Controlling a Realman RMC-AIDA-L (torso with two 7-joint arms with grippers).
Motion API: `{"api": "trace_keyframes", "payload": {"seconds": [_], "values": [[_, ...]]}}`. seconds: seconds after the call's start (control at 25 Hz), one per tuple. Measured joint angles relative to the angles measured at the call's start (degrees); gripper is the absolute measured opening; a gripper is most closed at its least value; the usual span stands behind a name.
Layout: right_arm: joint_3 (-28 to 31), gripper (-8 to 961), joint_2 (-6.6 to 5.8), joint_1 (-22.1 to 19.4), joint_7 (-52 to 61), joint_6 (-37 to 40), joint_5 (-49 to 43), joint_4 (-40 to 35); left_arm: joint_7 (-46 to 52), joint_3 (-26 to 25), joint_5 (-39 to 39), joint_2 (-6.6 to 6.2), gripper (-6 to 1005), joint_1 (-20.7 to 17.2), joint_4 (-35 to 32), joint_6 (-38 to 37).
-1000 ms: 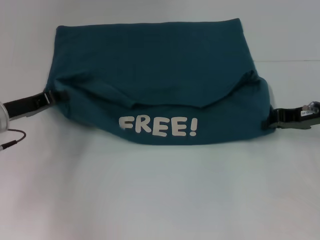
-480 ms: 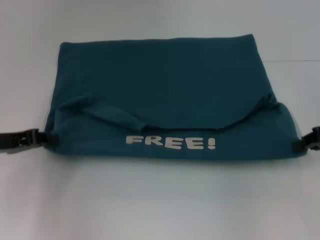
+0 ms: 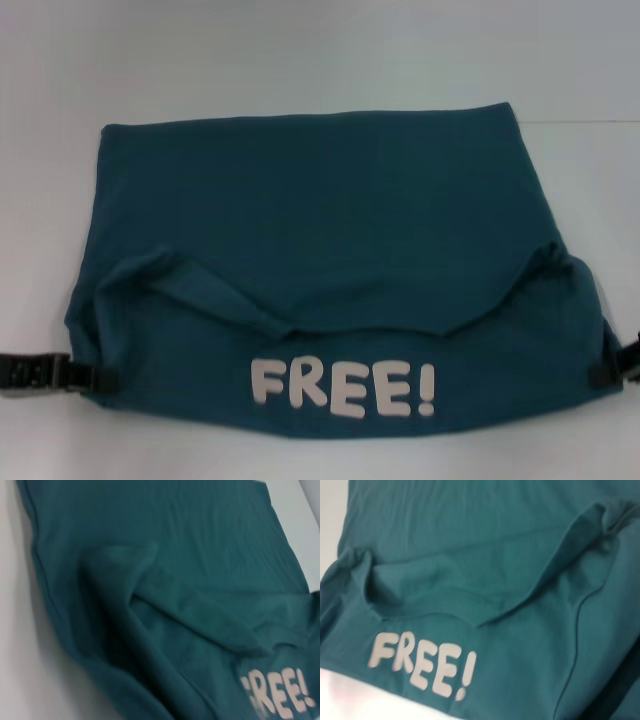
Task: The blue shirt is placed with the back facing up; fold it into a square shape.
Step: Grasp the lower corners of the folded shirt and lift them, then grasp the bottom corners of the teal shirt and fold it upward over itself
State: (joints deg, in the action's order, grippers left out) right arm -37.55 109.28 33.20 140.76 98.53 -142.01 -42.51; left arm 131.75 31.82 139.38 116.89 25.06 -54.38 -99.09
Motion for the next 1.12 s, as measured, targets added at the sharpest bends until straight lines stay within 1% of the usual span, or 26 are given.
{"api": "trace_keyframes", "payload": {"seconds": [0.08,0.2,0.36,0.48,0.6,0.68,0.72,0.84,0.92,1.04,1.12], "values": [[0.0,44,0.35,-0.8,0.0,1.4,0.0,0.0,-0.1,0.0,0.8,0.05,34,-0.3,-0.4,-2.2],[0.0,44,0.43,-1.9,-0.1,2.7,-0.1,0.0,-0.1,-0.1,2.3,0.18,34,-1.0,-1.1,-4.2],[-0.1,45,0.46,-2.8,-0.1,3.4,-0.1,0.1,-0.1,-0.1,3.2,0.24,35,-1.2,-1.2,-5.5],[0.4,45,0.46,-2.7,-0.4,2.8,0.1,0.1,-0.1,-0.2,3.1,0.05,36,-0.5,-1.2,-5.3],[1.8,46,0.31,-1.9,-1.0,2.1,1.1,0.3,0.3,-1.4,2.9,-0.67,36,2.0,-0.5,-4.7],[3.0,46,0.07,-1.0,-1.5,1.7,2.1,0.4,1.6,-2.3,2.9,-1.41,35,3.8,0.5,-3.7],[3.5,46,-0.09,-0.6,-1.7,1.2,2.5,0.5,2.9,-2.9,2.9,-2.06,35,5.1,1.3,-2.7],[5.4,47,-0.83,1.3,-1.4,-2.8,3.3,0.6,6.1,-3.5,2.9,-3.67,34,8.6,4.2,1.2],[6.8,47,-1.0,2.5,-1.1,-6.6,4.1,0.7,8.1,-3.3,3.1,-4.41,34,10.9,5.9,4.6],[8.2,48,-0.88,4.4,-0.9,-12.7,5.7,1.4,9.9,-2.7,3.1,-4.99,34,13.6,8.0,8.7],[8.1,48,-0.39,5.7,-0.9,-17.8,6.2,2.0,10.8,-2.3,3.1,-5.32,34,15.5,9.5,11.8]]}}
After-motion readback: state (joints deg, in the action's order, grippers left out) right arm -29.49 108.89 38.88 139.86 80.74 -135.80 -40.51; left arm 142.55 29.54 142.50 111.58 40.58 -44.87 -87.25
